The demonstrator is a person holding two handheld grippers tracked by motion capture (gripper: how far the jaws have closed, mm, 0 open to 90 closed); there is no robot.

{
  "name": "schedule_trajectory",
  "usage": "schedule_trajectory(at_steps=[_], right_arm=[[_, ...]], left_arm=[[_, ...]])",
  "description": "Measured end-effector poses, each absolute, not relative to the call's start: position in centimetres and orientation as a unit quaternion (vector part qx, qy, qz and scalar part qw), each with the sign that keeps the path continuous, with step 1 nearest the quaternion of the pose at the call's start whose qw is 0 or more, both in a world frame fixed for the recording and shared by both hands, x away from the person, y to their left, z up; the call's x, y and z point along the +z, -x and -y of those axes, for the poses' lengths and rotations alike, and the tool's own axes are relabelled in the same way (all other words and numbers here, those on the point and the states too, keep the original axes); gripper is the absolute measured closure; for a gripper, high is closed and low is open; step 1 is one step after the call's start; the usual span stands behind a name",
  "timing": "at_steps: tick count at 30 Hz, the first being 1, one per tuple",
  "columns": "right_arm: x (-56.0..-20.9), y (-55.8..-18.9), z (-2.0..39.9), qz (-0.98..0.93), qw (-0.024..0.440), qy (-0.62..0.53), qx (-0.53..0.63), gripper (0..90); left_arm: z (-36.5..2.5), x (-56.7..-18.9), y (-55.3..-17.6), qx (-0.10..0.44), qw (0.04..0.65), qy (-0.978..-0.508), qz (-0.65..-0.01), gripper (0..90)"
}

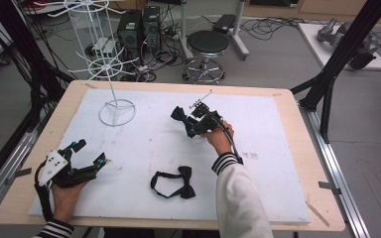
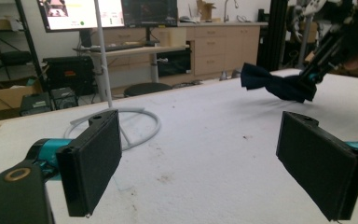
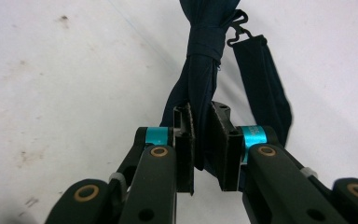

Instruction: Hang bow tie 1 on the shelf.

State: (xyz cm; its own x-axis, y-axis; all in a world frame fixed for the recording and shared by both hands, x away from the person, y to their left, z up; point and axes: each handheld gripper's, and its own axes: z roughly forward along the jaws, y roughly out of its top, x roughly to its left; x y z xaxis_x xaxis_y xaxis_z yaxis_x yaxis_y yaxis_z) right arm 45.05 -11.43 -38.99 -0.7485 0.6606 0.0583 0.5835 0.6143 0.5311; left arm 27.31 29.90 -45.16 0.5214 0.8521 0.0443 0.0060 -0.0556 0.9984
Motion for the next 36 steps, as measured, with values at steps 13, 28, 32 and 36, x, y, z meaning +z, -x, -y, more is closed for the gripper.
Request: schedule_trajectory(at_steps=[13, 28, 32, 36], right_arm=[[-37.0, -43.7, 12.0, -0.901, 0.079, -0.298, 0.304, 80.8], [-34.4, -41.2, 12.0, -0.906, 0.093, -0.221, 0.350, 80.8], [-33.6, -40.3, 12.1, -0.905, 0.095, -0.201, 0.362, 80.7], [-33.2, -39.8, 12.1, -0.906, 0.098, -0.188, 0.367, 80.7]], left_arm=[[-30.0, -42.0, -28.8, 0.321, 0.582, -0.681, -0.308, 14.6], [-28.9, -37.7, -30.9, 0.255, 0.589, -0.717, -0.272, 14.6], [-28.2, -36.5, -31.2, 0.242, 0.592, -0.723, -0.260, 14.6], [-27.7, -35.3, -31.6, 0.232, 0.594, -0.728, -0.251, 14.6]])
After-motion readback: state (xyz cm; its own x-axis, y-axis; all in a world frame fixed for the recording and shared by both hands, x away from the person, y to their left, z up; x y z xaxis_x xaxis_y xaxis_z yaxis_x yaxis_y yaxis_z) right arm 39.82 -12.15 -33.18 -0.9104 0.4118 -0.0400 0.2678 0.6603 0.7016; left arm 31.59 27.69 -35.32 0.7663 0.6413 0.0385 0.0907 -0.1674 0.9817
